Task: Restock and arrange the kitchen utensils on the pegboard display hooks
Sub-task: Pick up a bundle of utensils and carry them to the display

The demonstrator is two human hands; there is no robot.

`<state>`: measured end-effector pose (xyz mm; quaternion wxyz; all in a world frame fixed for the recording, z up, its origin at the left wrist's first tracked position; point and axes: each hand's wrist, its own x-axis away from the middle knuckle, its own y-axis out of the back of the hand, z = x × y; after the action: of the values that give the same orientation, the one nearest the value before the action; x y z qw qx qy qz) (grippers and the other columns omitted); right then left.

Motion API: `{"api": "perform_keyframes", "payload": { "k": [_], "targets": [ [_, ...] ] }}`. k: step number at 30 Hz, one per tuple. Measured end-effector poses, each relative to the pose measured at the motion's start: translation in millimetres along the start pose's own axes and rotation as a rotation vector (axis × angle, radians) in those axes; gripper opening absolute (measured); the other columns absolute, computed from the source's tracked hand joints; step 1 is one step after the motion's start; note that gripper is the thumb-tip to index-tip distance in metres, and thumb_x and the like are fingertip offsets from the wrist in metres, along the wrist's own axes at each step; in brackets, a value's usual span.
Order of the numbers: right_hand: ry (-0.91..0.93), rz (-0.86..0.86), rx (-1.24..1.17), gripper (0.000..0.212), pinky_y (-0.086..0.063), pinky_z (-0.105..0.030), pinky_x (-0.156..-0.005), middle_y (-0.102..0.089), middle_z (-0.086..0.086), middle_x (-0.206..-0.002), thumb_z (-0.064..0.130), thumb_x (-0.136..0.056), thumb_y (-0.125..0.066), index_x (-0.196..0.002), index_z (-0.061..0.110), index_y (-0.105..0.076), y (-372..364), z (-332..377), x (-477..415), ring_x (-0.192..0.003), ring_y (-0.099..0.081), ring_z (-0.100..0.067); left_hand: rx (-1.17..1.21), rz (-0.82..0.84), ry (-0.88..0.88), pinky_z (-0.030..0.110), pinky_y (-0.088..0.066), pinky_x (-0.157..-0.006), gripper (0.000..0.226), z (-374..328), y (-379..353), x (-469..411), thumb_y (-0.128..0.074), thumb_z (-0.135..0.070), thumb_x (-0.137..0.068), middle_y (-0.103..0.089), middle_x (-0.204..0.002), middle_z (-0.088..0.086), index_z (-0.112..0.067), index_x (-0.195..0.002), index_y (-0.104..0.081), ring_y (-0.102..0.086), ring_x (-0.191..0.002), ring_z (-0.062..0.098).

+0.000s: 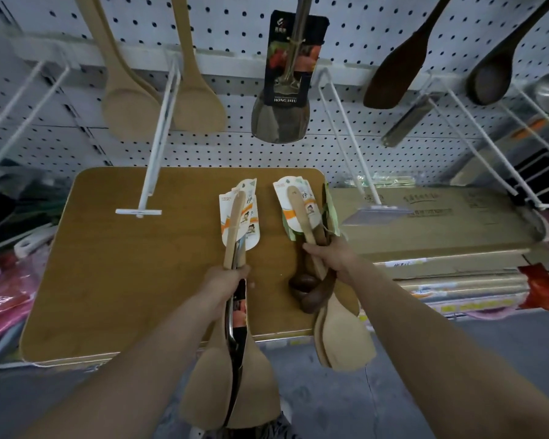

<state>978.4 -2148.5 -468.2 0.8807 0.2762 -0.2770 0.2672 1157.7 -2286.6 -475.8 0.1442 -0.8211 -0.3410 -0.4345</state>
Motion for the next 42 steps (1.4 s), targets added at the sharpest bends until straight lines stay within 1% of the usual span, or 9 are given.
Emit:
{"api": "perform_keyframes", "payload": {
  "k": [4, 8, 11, 14, 18, 23, 29, 34, 42],
  "targets": [
    [-0.046, -0.066, 0.134, 0.036, -0.051, -0.044, -0.097, -0.068, -0.012, -0.111, 0.02, -0.086, -0.073, -0.118, 0.006, -0.064, 7, -1, -3, -0.106, -0.063, -0.03, 0.007, 0.01, 0.02, 0.029, -0.046, -0.061, 0.031, -5, -7, 3, -0.067, -0.026, -0.09, -0.072, -0.08, 0.008, -0.007, -0.114, -0.061, -0.062, -0.067, 0.017],
    [-0.06, -0.089, 0.295, 0.044, -0.054, -0.046, -0.093, -0.069, -0.015, -0.11, 0.026, -0.08, -0.079, -0.116, 0.006, -0.064, 8, -9, -3, -0.102, -0.066, -0.034, 0.017, 0.02, 0.032, 0.031, -0.049, -0.064, 0.035, -4, -14, 2, -0.067, -0.027, -0.089, -0.073, -0.078, 0.008, -0.006, -0.116, -0.06, -0.062, -0.068, 0.019],
    [-0.112, -0.066, 0.248, 0.05, -0.056, -0.043, -0.086, -0.07, -0.016, -0.108, 0.033, -0.076, -0.082, -0.114, 0.005, -0.065, 10, -14, -7, -0.098, -0.067, -0.031, 0.02, 0.022, 0.039, 0.032, -0.05, -0.065, 0.036, -2, -18, 2, -0.068, -0.027, -0.088, -0.073, -0.079, 0.008, -0.007, -0.117, -0.059, -0.063, -0.068, 0.019],
    [-0.141, -0.008, 0.195, 0.048, -0.051, -0.032, -0.065, -0.07, -0.017, -0.107, 0.033, -0.079, -0.08, -0.115, 0.004, -0.065, 13, -16, -9, -0.087, -0.063, -0.027, 0.021, 0.026, 0.043, 0.031, -0.05, -0.066, 0.036, 1, -20, 3, -0.068, -0.028, -0.089, -0.073, -0.081, 0.008, -0.008, -0.117, -0.058, -0.063, -0.069, 0.019],
    [-0.133, 0.02, 0.124, 0.038, -0.055, -0.042, -0.078, -0.07, -0.014, -0.107, 0.031, -0.088, -0.072, -0.116, 0.005, -0.064, 21, -16, -3, -0.09, -0.065, -0.027, 0.029, 0.013, 0.05, 0.032, -0.049, -0.065, 0.04, 4, -22, 7, -0.068, -0.029, -0.088, -0.073, -0.077, 0.006, -0.007, -0.12, -0.059, -0.063, -0.07, 0.019],
    [-0.105, 0.036, 0.043, 0.026, -0.048, -0.027, -0.064, -0.066, -0.005, -0.088, 0.031, -0.093, -0.066, -0.112, 0.014, -0.062, 44, -8, 6, -0.077, -0.061, -0.018, 0.038, 0.002, 0.053, 0.031, -0.048, -0.062, 0.042, 2, -23, 17, -0.068, -0.029, -0.089, -0.072, -0.08, 0.007, -0.007, -0.123, -0.058, -0.063, -0.07, 0.019],
    [-0.015, 0.054, 0.007, 0.032, -0.045, -0.033, -0.063, -0.07, -0.017, -0.088, 0.035, -0.089, -0.07, -0.107, 0.008, -0.069, 53, 23, 25, -0.072, -0.062, -0.024, 0.052, -0.017, 0.039, 0.031, -0.049, -0.066, 0.041, -3, -14, 39, -0.068, -0.032, -0.088, -0.073, -0.081, 0.005, -0.009, -0.121, -0.06, -0.062, -0.071, 0.018],
    [-0.076, 0.302, -0.193, 0.013, -0.057, -0.025, -0.05, -0.058, -0.009, -0.07, 0.02, -0.098, -0.058, -0.097, 0.007, -0.058, -2, 61, 50, -0.053, -0.059, -0.015, 0.131, -0.109, 0.035, 0.026, -0.045, -0.053, 0.037, 0, 27, 59, -0.067, -0.027, -0.09, -0.069, -0.074, 0.005, -0.005, -0.118, -0.061, -0.061, -0.054, 0.012],
    [-0.114, 0.426, -0.335, 0.011, -0.056, -0.026, -0.052, -0.057, -0.012, -0.075, -0.006, -0.094, -0.056, -0.096, 0.004, -0.058, -165, 47, 82, -0.063, -0.056, -0.019, 0.095, -0.299, 0.036, 0.032, -0.047, -0.06, 0.036, 18, 149, 67, -0.067, -0.03, -0.089, -0.065, -0.085, 0.009, -0.003, -0.112, -0.064, -0.059, -0.074, 0.022]
  ]
}}
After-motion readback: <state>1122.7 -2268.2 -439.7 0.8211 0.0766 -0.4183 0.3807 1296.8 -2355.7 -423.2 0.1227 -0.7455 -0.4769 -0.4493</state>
